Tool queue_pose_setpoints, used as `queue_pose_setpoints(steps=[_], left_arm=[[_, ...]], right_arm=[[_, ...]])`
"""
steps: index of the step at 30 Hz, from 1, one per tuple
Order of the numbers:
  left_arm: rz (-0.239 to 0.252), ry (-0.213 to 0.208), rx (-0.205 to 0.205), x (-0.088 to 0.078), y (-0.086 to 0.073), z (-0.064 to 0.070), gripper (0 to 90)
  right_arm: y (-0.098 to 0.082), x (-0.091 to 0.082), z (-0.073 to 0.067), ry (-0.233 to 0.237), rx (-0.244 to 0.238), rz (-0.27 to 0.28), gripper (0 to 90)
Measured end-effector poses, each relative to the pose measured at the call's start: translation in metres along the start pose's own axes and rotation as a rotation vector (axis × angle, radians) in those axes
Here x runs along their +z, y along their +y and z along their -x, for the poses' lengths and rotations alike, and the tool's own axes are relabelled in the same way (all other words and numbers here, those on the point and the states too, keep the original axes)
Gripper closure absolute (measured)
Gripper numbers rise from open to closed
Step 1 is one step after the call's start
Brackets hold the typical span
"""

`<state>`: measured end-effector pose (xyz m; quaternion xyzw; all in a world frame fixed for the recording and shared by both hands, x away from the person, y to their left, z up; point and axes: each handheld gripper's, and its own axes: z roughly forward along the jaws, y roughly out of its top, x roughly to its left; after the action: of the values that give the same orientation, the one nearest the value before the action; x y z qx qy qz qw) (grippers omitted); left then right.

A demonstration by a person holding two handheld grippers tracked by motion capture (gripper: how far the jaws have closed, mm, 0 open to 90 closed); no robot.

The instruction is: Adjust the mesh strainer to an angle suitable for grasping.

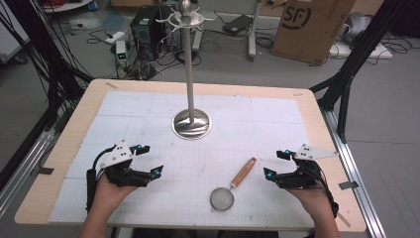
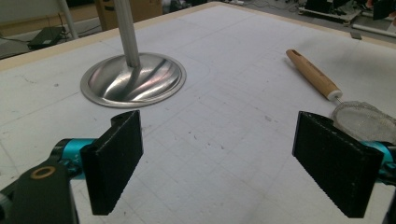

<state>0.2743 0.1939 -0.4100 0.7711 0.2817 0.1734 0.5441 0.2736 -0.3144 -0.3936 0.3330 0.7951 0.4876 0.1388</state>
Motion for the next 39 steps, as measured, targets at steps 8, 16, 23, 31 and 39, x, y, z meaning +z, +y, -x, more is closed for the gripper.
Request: queue_pose_setpoints(steps=[8, 16, 23, 31, 39], left_arm=[[-0.02, -0.008, 0.007, 0.004, -0.002, 0.002, 16.7], [-0.008, -0.01, 0.002, 0.0, -0.003, 0.001, 16.8], [-0.008, -0.013, 0.004, 0.0, -0.003, 0.002, 16.9], [0.008, -0.012, -0.003, -0.003, -0.001, 0.002, 17.0], [0.009, -0.021, 0.002, -0.002, 0.0, 0.004, 17.0]], right_arm=[[-0.003, 0.009, 0.001, 0.024, 0.0, -0.046, 16.4], [-0.005, 0.02, 0.0, -0.003, 0.024, -0.1, 25.7], [-0.001, 0.026, -0.005, -0.007, 0.066, -0.153, 55.5], [-0.002, 0.037, -0.01, -0.023, 0.052, -0.215, 73.4], [-0.002, 0.048, -0.01, -0.034, 0.047, -0.266, 82.5]])
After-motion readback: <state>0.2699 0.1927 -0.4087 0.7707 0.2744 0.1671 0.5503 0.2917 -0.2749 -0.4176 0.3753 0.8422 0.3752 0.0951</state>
